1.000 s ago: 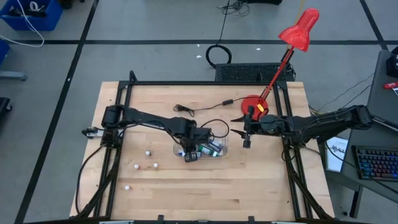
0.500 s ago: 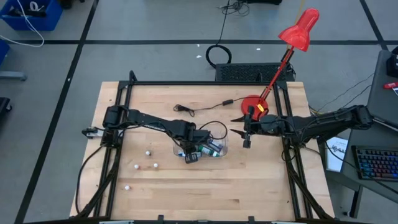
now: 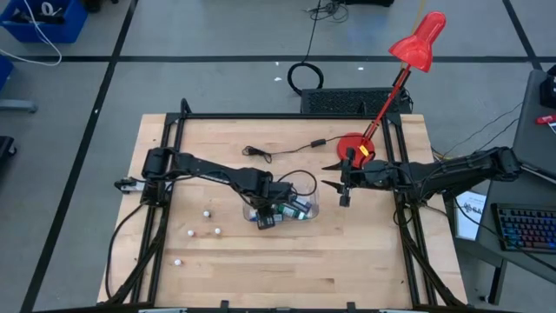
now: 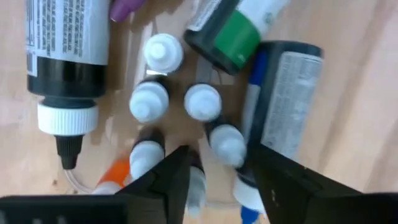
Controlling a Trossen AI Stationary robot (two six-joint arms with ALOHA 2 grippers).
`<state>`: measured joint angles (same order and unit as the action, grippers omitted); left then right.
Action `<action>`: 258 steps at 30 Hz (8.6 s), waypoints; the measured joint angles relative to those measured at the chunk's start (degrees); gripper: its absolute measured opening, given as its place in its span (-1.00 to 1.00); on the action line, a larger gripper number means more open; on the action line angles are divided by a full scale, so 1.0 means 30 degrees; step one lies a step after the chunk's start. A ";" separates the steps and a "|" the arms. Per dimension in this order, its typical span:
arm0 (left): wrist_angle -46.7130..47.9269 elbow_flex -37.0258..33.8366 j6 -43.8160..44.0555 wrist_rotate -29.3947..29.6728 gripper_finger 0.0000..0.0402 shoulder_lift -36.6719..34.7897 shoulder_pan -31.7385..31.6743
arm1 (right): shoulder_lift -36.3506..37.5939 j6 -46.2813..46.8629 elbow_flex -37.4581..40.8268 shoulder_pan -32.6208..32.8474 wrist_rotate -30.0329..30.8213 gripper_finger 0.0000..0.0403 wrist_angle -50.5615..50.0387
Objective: Pick & Place food coloring
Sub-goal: Put the small blue food coloring bottle into the transparent bin, then put the small green food coloring bottle into the transparent bin, then put the small blue food coloring bottle into the transparent bin
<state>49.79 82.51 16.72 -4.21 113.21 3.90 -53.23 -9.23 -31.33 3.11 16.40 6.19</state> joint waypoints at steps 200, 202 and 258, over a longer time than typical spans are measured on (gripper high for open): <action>0.5116 0.4226 -0.3761 -0.0067 0.08 0.1930 -0.2594 | -0.0013 -0.0151 0.0481 -0.0022 0.0000 -0.15 0.1327; 0.6397 0.5044 -0.3700 0.0242 0.14 0.1757 -0.2594 | -0.0012 -0.0146 0.0481 -0.0022 0.0003 -0.15 0.1317; 0.2307 -1.2512 2.0105 0.1333 0.11 -1.0418 0.4816 | -0.0009 -0.0073 0.0488 -0.0029 0.0000 -0.15 0.2046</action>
<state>56.71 44.97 77.03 -0.21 81.96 18.35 -53.26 -9.45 -29.87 3.03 16.40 12.33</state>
